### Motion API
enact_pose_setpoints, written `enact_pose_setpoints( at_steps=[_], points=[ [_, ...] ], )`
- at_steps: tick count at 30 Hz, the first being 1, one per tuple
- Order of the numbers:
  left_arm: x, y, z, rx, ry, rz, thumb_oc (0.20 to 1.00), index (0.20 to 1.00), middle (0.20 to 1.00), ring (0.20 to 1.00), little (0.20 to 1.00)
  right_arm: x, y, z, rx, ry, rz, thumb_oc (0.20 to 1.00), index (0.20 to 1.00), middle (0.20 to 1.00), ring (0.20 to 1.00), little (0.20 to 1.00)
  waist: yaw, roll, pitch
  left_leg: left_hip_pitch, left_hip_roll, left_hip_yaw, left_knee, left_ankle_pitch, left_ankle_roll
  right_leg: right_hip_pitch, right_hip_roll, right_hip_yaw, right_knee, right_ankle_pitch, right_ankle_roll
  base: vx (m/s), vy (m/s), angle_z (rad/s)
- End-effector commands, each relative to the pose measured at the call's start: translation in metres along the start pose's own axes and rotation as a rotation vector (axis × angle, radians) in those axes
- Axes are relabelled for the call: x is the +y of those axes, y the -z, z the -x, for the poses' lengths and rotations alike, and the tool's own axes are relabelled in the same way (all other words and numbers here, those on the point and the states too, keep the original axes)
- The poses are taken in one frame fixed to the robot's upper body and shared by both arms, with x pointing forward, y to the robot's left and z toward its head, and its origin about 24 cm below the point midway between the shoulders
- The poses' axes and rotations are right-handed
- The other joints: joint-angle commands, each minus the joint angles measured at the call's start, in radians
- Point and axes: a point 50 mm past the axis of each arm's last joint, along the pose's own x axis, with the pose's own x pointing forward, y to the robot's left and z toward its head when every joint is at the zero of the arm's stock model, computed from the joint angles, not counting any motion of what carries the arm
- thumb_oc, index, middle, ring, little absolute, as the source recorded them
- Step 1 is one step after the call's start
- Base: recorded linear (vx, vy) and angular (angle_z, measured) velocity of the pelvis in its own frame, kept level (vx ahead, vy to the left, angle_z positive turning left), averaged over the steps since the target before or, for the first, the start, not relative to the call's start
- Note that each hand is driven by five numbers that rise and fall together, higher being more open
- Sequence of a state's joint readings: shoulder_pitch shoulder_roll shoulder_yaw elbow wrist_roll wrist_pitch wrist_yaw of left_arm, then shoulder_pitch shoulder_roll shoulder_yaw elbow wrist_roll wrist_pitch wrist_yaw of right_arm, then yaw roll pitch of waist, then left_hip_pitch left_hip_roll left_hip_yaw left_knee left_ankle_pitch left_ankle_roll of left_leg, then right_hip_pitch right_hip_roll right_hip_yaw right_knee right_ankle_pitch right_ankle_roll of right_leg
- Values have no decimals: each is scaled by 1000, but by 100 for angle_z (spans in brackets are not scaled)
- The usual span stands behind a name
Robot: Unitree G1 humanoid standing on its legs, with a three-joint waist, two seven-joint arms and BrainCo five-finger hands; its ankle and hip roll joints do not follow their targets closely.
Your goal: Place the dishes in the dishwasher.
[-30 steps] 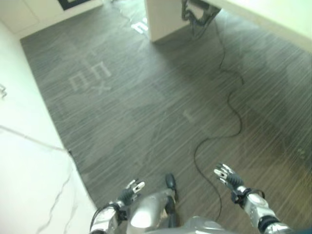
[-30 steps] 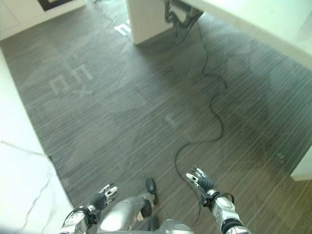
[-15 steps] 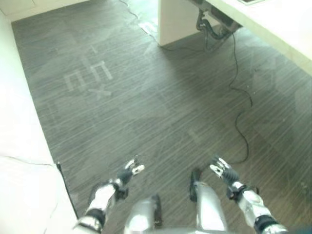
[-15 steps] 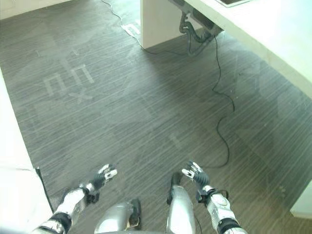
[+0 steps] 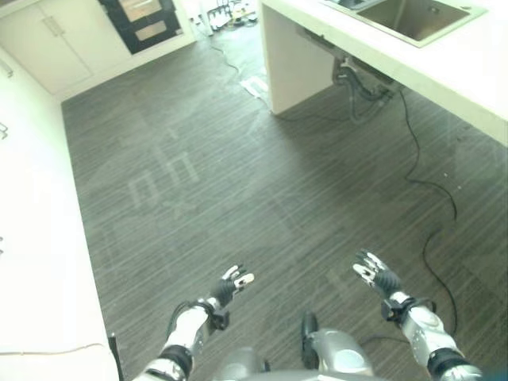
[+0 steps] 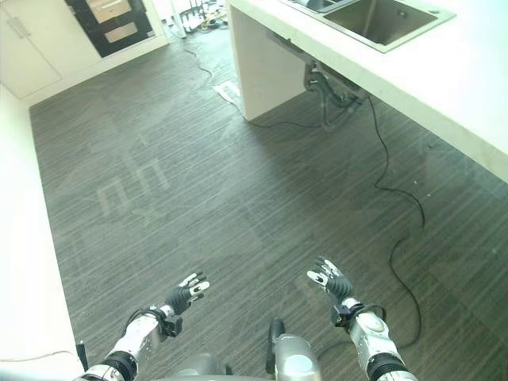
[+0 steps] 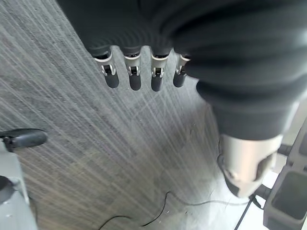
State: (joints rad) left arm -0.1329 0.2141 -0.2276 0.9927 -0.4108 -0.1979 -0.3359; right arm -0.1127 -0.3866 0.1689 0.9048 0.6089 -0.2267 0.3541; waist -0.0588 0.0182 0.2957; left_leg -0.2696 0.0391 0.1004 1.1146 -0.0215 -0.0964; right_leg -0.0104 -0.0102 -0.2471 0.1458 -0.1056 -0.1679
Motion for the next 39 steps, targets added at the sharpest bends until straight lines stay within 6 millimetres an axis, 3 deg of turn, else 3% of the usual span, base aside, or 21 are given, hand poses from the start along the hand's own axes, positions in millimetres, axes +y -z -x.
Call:
enact_pose_setpoints(
  at_steps=[1,3,5,7,9,12,14,16,18,20,21,24,25,27,28,30,33,35,39],
  points=[
    [-2,4,4,12,56,-77,1000,1000,1000,1000,1000,-14,2,12,-8,25,18,1000,1000,1000,1000,1000,2,-26,1,94,-5,94,-422,-63,82,47,-48,20,20,-41,137,319,71,-26],
    [-2,10,7,24,51,-78,1000,1000,1000,1000,1000,-14,7,12,14,27,25,1000,1000,1000,1000,1000,17,-12,8,116,10,96,-730,-27,75,91,-33,35,5,-63,154,473,220,-36],
    [-1,17,11,29,53,-73,1000,1000,1000,1000,1000,-14,14,16,32,25,26,1000,1000,1000,1000,1000,41,3,13,83,47,62,-937,68,32,141,-16,49,-26,-78,170,527,272,-38],
    [0,20,13,30,54,-74,1000,1000,1000,1000,1000,-15,19,19,47,20,30,1000,1000,1000,1000,1000,53,7,12,53,89,67,-1009,128,13,176,-15,49,-49,-89,177,436,228,-35],
    [1,22,15,31,60,-73,1000,1000,1000,1000,1000,-16,25,24,61,21,36,1000,1000,1000,1000,1000,51,-1,4,55,114,108,-1018,126,5,211,-37,32,-55,-119,191,407,274,-42],
    [2,21,15,42,70,-99,1000,1000,1000,1000,1000,-16,30,25,72,45,19,1000,1000,1000,1000,1000,51,-4,-14,92,114,167,-1031,101,22,235,-64,1,-29,-157,208,379,347,-20],
    [3,17,13,44,68,-145,1000,1000,1000,1000,1000,-15,39,27,92,63,-19,1000,1000,1000,1000,1000,58,-10,-28,119,68,174,-1035,65,56,248,-92,-9,25,-175,224,459,519,5],
    [4,9,9,33,64,-166,1000,1000,1000,1000,1000,-11,43,26,106,63,-12,1000,1000,1000,1000,1000,52,-12,-35,165,14,177,-1080,50,91,221,-121,-7,117,-120,255,325,496,19],
    [7,-2,4,21,51,-181,1000,1000,1000,1000,1000,-10,43,25,96,80,-22,1000,1000,1000,1000,1000,33,-6,-31,215,-36,178,-1121,26,141,133,-153,11,347,-35,294,230,499,27],
    [9,-14,-2,12,21,-200,1000,1000,1000,1000,1000,-8,41,23,80,79,-20,1000,1000,1000,1000,1000,23,14,-7,271,-58,193,-1143,-7,175,14,-208,0,617,41,302,211,534,24],
    [10,-15,-3,9,8,-193,1000,1000,1000,1000,1000,-7,39,21,77,75,-12,1000,1000,1000,1000,1000,19,20,2,291,-58,201,-1152,-14,177,-14,-204,-8,631,31,298,173,376,1],
    [12,-17,-2,2,6,-183,1000,1000,1000,1000,1000,-8,37,20,67,89,-11,1000,1000,1000,1000,1000,-14,25,29,348,-66,195,-1172,-29,174,-88,-130,-30,550,-28,283,161,82,-4],
    [12,-18,-3,1,12,-194,1000,1000,1000,1000,1000,-10,37,21,65,96,-16,1000,1000,1000,1000,1000,-25,21,39,368,-65,197,-1175,-42,168,-109,-121,-50,432,-30,281,192,-19,9],
    [13,-19,-3,4,13,-203,1000,1000,1000,1000,1000,-12,37,21,67,96,-19,1000,1000,1000,1000,1000,-30,14,43,383,-66,200,-1175,-57,164,-121,-122,-68,324,-4,284,173,-42,31],
    [13,-18,-2,8,15,-207,1000,1000,1000,1000,1000,-15,36,22,70,87,-17,1000,1000,1000,1000,1000,-41,4,46,405,-73,200,-1174,-86,166,-148,-129,-72,208,54,299,229,-60,33],
    [10,-11,-1,20,25,-197,1000,1000,1000,1000,1000,-17,39,25,79,78,-15,1000,1000,1000,1000,1000,-56,-4,43,438,-81,193,-1174,-127,170,-176,-136,-59,117,113,319,287,-76,18],
    [4,2,2,42,41,-186,1000,1000,1000,1000,1000,-16,42,26,96,68,-16,1000,1000,1000,1000,1000,-62,-4,32,469,-84,207,-1158,-161,171,-182,-155,-88,93,137,326,302,-105,12],
    [2,8,3,59,39,-184,1000,1000,1000,1000,1000,-13,44,26,106,58,-13,1000,1000,1000,1000,1000,-56,-4,21,472,-77,226,-1119,-181,172,-163,-167,-120,104,108,311,305,-188,24],
    [1,15,5,76,27,-157,1000,1000,1000,1000,1000,-11,44,23,116,57,-9,1000,1000,1000,1000,1000,-54,0,-7,467,-51,235,-1006,-228,156,-115,-141,-123,116,26,257,297,-267,8]
  ],
)
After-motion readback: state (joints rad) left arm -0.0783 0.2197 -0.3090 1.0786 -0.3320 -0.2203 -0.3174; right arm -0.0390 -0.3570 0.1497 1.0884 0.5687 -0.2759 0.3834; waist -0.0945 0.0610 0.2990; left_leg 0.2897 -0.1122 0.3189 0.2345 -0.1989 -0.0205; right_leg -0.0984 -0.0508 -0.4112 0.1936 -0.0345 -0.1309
